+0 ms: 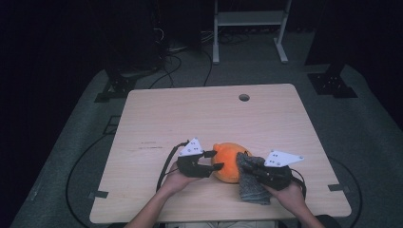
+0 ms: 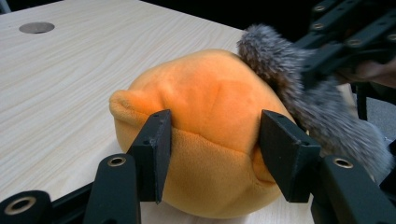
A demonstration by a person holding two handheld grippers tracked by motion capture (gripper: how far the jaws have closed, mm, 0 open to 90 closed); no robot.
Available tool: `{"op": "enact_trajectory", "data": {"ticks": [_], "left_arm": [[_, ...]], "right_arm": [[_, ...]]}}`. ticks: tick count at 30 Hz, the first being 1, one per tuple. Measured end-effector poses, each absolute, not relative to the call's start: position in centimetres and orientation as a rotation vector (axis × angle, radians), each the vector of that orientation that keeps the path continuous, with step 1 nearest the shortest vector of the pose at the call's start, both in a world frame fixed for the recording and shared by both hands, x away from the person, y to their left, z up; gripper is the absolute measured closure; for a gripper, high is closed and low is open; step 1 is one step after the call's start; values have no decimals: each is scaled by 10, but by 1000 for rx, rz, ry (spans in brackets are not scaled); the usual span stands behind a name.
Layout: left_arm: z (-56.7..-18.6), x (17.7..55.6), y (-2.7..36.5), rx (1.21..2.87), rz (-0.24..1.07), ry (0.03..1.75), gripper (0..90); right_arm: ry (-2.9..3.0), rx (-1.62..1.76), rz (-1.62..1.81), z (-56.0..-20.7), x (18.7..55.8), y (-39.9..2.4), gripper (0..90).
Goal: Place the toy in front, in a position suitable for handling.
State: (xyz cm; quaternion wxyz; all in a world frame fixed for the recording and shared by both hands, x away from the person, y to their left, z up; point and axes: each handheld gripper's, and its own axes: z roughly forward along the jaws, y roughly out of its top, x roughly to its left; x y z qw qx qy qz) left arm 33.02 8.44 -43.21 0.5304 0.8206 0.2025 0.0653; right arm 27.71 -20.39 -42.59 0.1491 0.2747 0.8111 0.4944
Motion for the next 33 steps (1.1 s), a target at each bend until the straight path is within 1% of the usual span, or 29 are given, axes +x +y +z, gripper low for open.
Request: {"op": "enact_trajectory", "data": {"ticks": [2,5,11,13,16,18,19,20,21,22,24,25,27,29,31,33], "left_arm": [[-432,330,83,1955,160,479,450],[-433,330,85,1970,170,478,450],[-434,331,84,1970,167,467,451],[-433,329,82,1979,174,450,450],[-432,326,82,1996,187,413,446],[-431,326,85,1993,178,409,412],[-431,328,86,1982,171,432,325],[-432,330,87,1974,154,462,325],[-433,332,87,1973,128,489,281],[-434,333,86,1970,110,501,262],[-434,331,82,1973,120,498,280],[-434,330,80,1985,142,482,306],[-433,328,78,2000,166,449,356],[-433,324,76,2034,206,405,382],[-434,320,77,2062,237,372,396],[-435,319,79,2075,248,367,402]], "right_arm": [[2342,752,1491,-423,274,-196,809],[2374,698,1449,-427,275,-183,808],[2341,771,1378,-425,278,-203,809],[2308,723,1419,-414,278,-201,807],[2310,708,1452,-409,282,-196,804],[2336,711,1434,-409,287,-193,804],[2361,730,1400,-416,290,-192,806],[2361,730,1400,-416,290,-192,806],[2366,739,1400,-419,290,-194,807],[2371,749,1400,-421,290,-196,807],[2381,753,1385,-420,286,-197,807],[2381,738,1376,-417,284,-196,808],[2379,675,1397,-406,280,-192,809],[2375,606,1397,-393,279,-182,809],[2379,565,1370,-386,284,-174,809],[2409,584,1348,-388,294,-173,809]]}}
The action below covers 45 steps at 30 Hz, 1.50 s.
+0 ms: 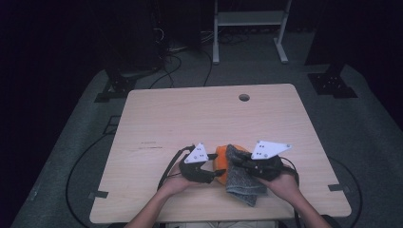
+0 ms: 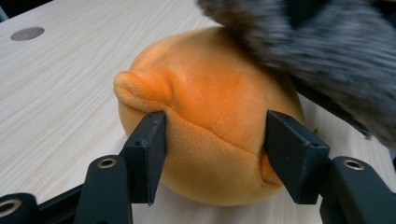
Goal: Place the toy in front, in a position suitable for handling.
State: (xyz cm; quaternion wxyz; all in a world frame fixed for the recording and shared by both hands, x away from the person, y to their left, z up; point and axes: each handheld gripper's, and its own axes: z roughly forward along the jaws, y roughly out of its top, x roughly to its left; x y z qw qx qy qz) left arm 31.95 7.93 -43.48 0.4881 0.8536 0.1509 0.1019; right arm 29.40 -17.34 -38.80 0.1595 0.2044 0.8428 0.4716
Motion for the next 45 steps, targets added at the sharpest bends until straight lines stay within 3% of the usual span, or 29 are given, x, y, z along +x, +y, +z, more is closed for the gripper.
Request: {"op": "enact_trajectory", "data": {"ticks": [3,6,14,23,26,27,33,38,45], "left_arm": [[-435,322,83,2056,207,395,380],[-434,330,78,2017,136,529,165],[-436,323,74,2036,190,453,343],[-435,322,75,2057,205,411,355],[-433,328,77,2007,85,498,200],[-432,329,77,1993,69,510,188],[-431,318,67,2037,227,414,356],[-431,312,67,2063,278,353,383],[-433,313,70,2057,265,337,398]], "right_arm": [[2426,657,1355,-402,303,-184,810],[2414,686,1421,-412,293,-188,811],[2426,696,1410,-414,290,-203,811],[2377,779,1431,-409,297,-224,809],[2417,762,1400,-415,298,-214,809],[2432,747,1398,-416,295,-212,810],[2430,678,1455,-401,287,-199,810],[2431,606,1412,-394,290,-183,810],[2435,743,1398,-408,294,-211,812]]}}
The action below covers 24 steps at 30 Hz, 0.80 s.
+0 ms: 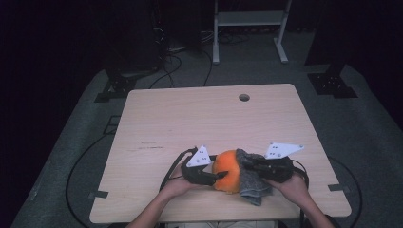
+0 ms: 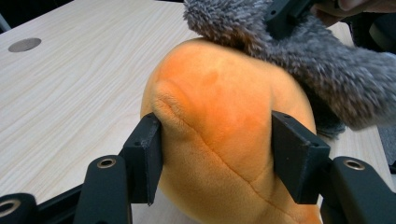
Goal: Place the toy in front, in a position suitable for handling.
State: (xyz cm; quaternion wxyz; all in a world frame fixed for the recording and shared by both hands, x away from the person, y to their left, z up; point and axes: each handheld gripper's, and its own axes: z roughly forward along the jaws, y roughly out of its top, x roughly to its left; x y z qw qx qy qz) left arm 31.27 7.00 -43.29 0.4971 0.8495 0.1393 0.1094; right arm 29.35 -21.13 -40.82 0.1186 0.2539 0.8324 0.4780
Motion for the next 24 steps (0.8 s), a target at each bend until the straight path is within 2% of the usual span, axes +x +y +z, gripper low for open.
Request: {"op": "enact_trajectory", "data": {"ticks": [2,5,6,7,10,12,13,16,22,24], "left_arm": [[-431,314,69,2048,232,359,367],[-428,320,67,2020,143,456,193],[-429,320,66,2016,135,467,185],[-429,320,65,2022,152,466,195],[-427,316,62,1999,240,408,376],[-421,311,60,1979,315,348,434],[-419,308,58,1968,379,315,442],[-422,306,57,2000,434,255,446],[-431,310,68,2021,391,273,444],[-432,310,71,2017,371,286,417]], "right_arm": [[2434,754,1395,-408,293,-214,812],[2427,728,1392,-409,288,-208,811],[2431,711,1394,-408,286,-205,811],[2427,702,1393,-407,285,-204,811],[2423,663,1402,-397,284,-198,811],[2402,647,1416,-391,286,-195,811],[2389,643,1428,-387,287,-194,811],[2360,644,1463,-382,292,-191,811],[2412,703,1458,-406,304,-194,812],[2414,719,1442,-410,301,-200,812]]}}
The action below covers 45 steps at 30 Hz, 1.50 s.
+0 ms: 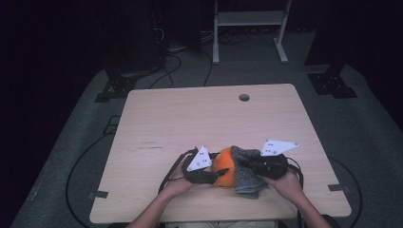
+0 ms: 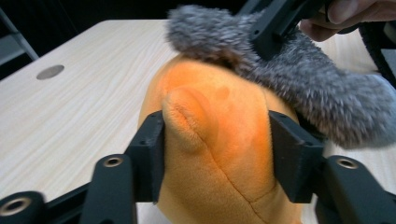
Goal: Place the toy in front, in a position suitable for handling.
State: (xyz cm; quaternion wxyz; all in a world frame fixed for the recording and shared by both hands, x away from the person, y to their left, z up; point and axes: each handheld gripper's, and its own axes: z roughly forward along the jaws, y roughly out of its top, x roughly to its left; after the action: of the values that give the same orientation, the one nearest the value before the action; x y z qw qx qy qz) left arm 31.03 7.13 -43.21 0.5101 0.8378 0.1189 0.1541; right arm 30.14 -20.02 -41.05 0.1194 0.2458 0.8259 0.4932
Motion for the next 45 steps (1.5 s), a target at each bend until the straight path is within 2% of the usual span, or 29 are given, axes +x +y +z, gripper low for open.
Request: {"op": "enact_trajectory", "data": {"ticks": [4,5,8,11,17,23,32,39,45], "left_arm": [[-430,320,73,1958,204,400,227],[-429,321,72,1947,191,417,230],[-431,319,71,1979,271,395,371],[-432,318,75,1994,281,394,416],[-435,320,78,1988,267,385,430],[-435,318,79,2011,282,355,435],[-439,321,87,2012,247,371,434],[-440,322,89,2017,248,377,433],[-441,323,92,2015,234,381,428]], "right_arm": [[2405,780,1425,-418,296,-214,813],[2400,779,1423,-419,294,-214,813],[2397,765,1422,-416,293,-214,813],[2406,788,1428,-418,296,-219,814],[2383,882,1441,-422,300,-236,814],[2379,811,1491,-410,307,-216,814],[2399,965,1447,-434,311,-242,814],[2375,899,1537,-421,313,-232,813],[2420,1002,1477,-442,313,-241,813]]}}
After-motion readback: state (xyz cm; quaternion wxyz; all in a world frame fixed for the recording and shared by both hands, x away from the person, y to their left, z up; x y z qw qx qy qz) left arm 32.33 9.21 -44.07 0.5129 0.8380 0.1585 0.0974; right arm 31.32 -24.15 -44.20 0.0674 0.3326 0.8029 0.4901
